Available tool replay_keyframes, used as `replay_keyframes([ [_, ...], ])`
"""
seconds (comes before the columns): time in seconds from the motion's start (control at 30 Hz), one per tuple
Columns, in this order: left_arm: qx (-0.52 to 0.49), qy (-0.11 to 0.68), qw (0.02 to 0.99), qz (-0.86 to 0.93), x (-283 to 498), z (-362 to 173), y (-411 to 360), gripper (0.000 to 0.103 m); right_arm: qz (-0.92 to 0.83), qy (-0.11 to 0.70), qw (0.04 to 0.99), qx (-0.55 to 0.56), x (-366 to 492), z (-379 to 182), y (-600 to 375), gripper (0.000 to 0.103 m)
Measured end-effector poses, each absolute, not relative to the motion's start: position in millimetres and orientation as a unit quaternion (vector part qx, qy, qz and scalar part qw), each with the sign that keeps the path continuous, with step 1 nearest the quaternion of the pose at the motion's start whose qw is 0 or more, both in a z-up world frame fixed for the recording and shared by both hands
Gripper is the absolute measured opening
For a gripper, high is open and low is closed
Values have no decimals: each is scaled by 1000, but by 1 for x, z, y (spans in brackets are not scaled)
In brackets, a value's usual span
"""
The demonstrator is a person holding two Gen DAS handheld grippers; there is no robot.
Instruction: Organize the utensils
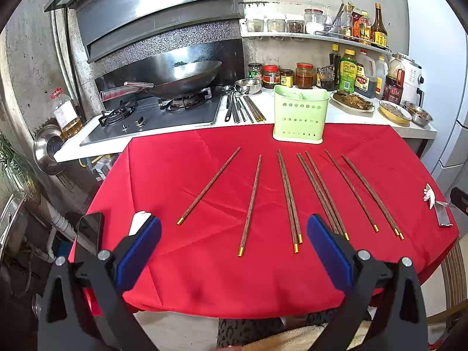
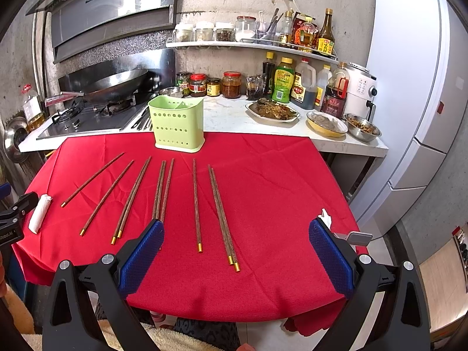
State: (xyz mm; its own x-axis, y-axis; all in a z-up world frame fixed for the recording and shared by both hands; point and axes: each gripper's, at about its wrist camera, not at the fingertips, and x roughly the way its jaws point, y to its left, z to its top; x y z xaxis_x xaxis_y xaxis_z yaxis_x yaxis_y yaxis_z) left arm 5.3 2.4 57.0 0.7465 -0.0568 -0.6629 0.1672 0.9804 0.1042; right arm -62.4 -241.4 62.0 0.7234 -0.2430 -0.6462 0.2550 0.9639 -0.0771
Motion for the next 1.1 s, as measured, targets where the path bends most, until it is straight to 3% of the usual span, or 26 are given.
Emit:
replay_keyframes([
  [1.1, 78, 351, 931, -59, 4, 55, 5, 97, -135, 347, 928, 11, -64, 59, -243, 97],
])
